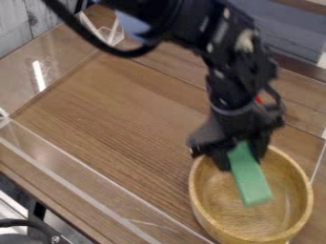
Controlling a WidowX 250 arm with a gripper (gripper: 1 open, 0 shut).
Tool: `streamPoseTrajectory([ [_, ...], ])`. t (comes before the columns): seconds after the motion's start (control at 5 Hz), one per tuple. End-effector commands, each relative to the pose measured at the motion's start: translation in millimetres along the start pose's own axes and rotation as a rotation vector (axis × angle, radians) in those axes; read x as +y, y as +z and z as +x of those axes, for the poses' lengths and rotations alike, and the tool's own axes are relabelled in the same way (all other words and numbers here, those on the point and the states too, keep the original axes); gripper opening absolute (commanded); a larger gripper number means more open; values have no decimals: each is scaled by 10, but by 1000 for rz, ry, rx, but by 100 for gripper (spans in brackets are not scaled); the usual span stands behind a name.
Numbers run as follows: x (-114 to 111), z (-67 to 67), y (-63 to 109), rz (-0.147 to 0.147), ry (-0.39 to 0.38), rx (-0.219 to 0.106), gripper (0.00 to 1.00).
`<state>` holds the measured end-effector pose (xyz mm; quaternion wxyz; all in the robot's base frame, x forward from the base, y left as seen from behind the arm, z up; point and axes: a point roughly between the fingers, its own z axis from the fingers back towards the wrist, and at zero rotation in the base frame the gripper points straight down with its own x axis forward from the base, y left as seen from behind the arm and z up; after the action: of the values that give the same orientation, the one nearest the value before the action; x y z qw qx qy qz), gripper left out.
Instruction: Put the green block in the brown bowl
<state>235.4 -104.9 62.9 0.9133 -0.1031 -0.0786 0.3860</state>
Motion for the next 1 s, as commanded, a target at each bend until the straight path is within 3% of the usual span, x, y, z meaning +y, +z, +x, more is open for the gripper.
streamPoseTrajectory([
  [0.0, -32, -240, -114, -9, -26, -3, 0],
  [0.2, -20, -388, -249, 40, -78, -3, 0],
  [0.4, -89, -512, -180, 82, -102, -5, 100],
  [0.6, -166, -552, -145, 72, -69, 29, 100],
  [0.8, -188, -552, -93, 70, -62, 42, 100],
])
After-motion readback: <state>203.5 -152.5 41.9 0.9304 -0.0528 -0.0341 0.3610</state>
